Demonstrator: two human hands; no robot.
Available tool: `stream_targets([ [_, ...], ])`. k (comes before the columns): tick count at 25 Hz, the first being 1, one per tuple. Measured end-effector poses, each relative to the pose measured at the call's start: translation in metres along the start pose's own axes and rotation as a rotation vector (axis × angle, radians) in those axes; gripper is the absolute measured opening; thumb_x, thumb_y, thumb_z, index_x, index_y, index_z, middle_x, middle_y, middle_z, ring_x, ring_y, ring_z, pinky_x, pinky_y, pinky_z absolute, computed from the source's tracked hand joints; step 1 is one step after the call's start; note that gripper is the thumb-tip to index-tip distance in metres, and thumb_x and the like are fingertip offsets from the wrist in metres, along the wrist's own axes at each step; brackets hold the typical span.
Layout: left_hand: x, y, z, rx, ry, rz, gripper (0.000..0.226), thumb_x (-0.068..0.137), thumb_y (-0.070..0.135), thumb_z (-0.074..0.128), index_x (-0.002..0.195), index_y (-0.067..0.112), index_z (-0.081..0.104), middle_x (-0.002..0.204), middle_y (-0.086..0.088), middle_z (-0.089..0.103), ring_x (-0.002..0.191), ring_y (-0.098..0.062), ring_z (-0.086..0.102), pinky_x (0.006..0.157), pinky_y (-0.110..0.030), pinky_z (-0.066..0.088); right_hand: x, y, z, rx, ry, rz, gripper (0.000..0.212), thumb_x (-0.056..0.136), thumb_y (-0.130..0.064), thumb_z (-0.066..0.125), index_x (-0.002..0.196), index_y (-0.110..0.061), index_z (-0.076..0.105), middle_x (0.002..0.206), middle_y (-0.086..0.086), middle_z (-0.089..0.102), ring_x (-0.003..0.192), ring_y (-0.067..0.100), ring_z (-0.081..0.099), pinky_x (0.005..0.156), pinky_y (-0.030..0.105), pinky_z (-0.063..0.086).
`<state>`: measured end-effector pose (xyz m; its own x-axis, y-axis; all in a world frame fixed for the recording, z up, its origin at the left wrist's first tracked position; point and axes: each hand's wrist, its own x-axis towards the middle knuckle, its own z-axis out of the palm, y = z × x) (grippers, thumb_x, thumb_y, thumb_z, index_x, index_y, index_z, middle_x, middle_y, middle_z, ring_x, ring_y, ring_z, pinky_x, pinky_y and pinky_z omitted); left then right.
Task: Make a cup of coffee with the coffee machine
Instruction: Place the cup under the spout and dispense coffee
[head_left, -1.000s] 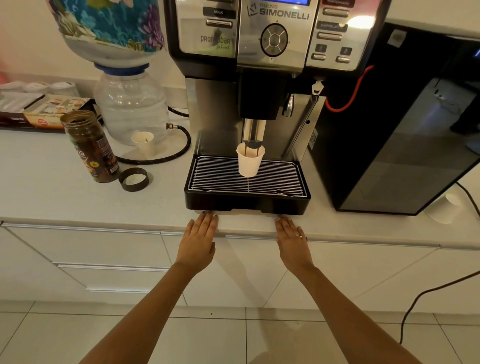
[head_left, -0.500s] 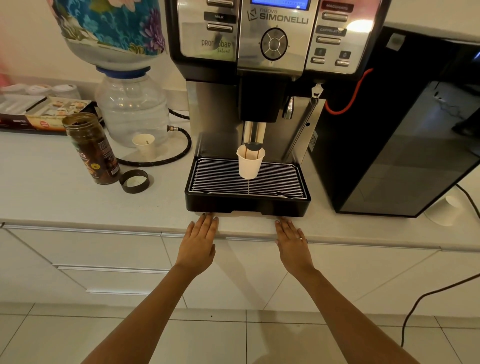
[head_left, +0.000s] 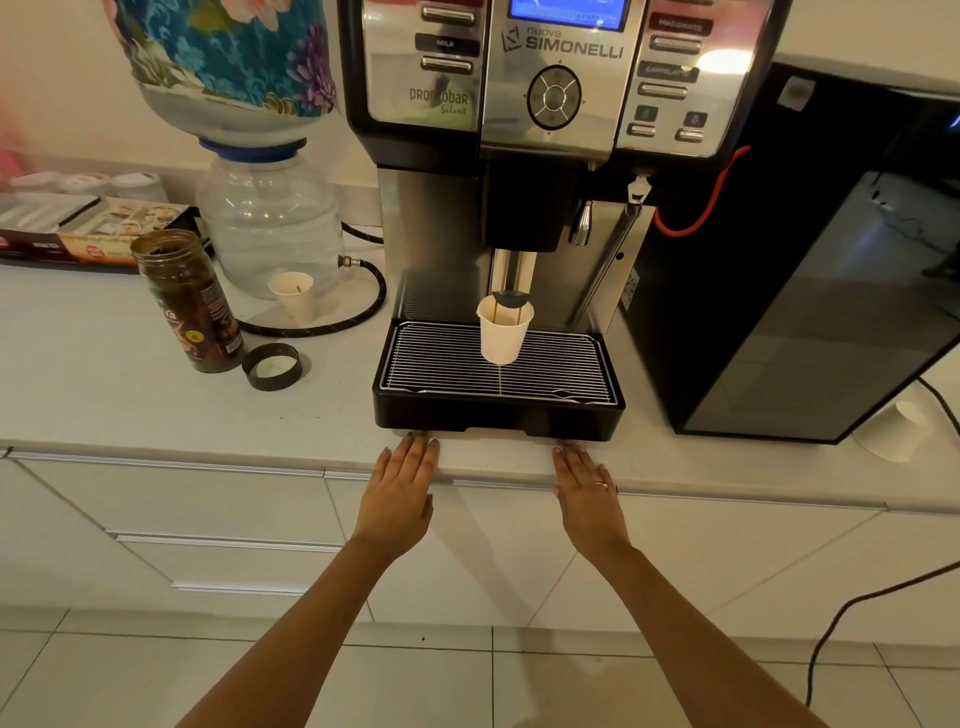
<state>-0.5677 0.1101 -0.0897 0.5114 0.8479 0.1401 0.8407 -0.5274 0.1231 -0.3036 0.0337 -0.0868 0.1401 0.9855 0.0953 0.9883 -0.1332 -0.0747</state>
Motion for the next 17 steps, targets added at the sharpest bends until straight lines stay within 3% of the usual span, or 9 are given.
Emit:
stream_targets([
  [17, -0.0003, 0.0003, 0.0019, -0.006, 0.0, -0.012, 0.07, 0.095, 0.028, 0.048, 0.152, 0.014, 0.009, 0.16, -0.009, 0.006, 0.147, -0.025, 0.001, 0.118, -0.042, 0.002, 0.0001, -0.0004, -0.0007, 0.01, 0.006, -0.006, 0.056, 0.098, -0.018, 0.043, 0.148, -0.013, 0.018, 0.158, 0.006, 0.017, 0.145, 0.022, 0.013, 0.117, 0.042, 0.013],
])
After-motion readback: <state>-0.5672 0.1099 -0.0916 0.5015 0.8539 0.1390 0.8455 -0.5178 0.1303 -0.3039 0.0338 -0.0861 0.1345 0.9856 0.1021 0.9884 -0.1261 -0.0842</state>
